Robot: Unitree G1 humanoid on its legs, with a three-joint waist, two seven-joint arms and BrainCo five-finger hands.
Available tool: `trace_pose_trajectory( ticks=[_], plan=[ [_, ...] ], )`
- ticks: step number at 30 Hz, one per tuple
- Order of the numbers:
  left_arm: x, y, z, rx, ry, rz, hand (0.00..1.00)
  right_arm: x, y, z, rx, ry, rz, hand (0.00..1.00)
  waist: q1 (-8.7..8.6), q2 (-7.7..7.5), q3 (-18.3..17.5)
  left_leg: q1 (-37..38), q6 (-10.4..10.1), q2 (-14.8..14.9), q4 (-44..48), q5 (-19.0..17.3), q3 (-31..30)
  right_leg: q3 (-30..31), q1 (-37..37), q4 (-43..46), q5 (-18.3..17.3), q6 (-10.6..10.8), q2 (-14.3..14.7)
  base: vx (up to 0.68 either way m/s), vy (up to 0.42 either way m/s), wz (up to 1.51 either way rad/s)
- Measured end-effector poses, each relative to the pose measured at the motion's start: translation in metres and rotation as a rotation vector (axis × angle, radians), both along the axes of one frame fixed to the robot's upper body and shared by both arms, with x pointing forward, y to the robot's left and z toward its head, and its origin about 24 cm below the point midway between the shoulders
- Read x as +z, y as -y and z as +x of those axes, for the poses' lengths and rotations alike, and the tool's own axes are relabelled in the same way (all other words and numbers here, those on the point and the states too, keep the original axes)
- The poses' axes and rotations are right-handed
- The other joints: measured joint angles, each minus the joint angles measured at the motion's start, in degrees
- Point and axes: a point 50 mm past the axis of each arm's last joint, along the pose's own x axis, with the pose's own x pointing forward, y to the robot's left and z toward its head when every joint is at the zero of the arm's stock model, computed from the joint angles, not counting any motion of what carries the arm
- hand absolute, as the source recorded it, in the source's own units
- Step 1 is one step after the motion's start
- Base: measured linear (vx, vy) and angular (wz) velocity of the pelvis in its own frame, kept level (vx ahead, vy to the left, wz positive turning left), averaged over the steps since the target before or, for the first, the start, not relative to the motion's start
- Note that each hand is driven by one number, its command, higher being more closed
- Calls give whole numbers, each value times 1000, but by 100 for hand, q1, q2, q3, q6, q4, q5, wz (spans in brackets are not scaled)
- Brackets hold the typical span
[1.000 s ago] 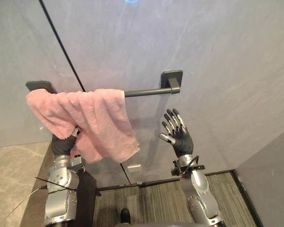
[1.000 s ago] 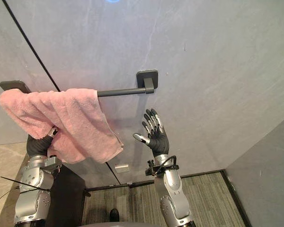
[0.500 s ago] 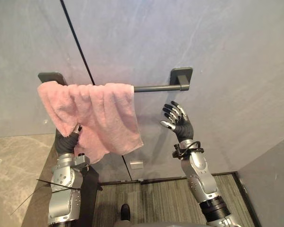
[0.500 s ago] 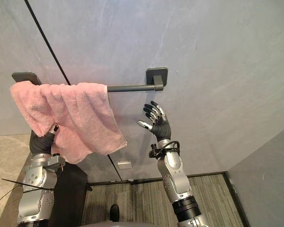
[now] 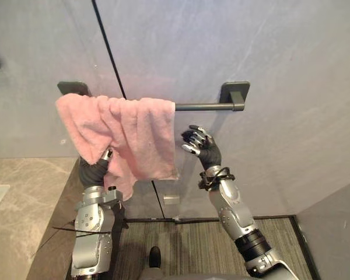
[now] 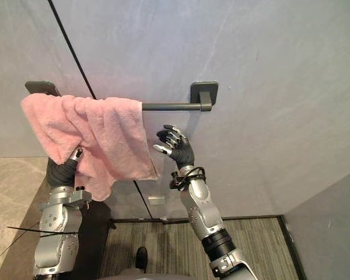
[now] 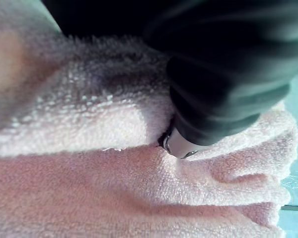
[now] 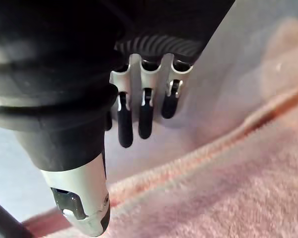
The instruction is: Organize washtable
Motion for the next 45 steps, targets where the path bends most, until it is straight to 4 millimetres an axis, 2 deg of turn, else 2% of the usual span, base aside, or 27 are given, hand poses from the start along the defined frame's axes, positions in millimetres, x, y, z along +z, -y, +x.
trace_pose_trajectory(
  ticks=[2,4,8,17,18,29,32,38,45],
  plan=[
    [2,6,0,-17,13,-19,100,-2,-5,-1,12,-20,17,0,94,-36,30,-3,-8,3,0,-5,-39,-13,4,-5,-13,-4,11,-14,-11,9],
    [5,13,0,-34,38,-43,100,-1,-10,-3,27,-23,24,0,110,-76,65,-59,-16,-6,0,7,-107,-90,7,-6,-18,-7,17,-4,-14,15],
    [5,15,-1,-39,42,-65,100,-2,-20,-6,68,-36,21,0,117,-108,78,-105,26,-19,1,56,-127,-154,4,-11,-18,-8,19,13,-6,9],
    [4,20,-8,-29,56,-115,100,-2,-20,-6,65,-33,10,0,122,-108,78,-104,21,-13,0,58,-136,-159,9,-4,-23,-13,29,0,0,0],
    [4,20,-8,-29,56,-115,100,-2,-20,-6,65,-33,9,100,123,-108,78,-104,21,-13,0,57,-136,-160,9,-3,-23,-13,29,0,0,0],
    [5,27,-15,-53,64,-139,100,-12,-11,-1,1,-67,-70,100,120,-109,78,-105,21,-52,0,59,-258,-302,97,-7,-58,-2,21,2,-4,6],
    [6,27,-15,-54,68,-139,100,-12,-7,1,-31,-75,-64,100,204,-110,77,-105,21,-62,0,59,-278,-319,106,3,-74,-7,16,6,-4,5],
    [8,30,-20,-67,74,-149,100,0,-3,9,-72,-53,-39,100,252,-111,76,-106,20,-64,0,59,-284,-323,107,-1,-74,-7,15,0,0,0],
    [10,33,-20,-81,89,-150,100,3,1,11,-99,-50,-28,100,247,-113,76,-220,4,-71,0,30,-356,-447,60,-9,-76,-4,28,-12,-1,6]
  ],
)
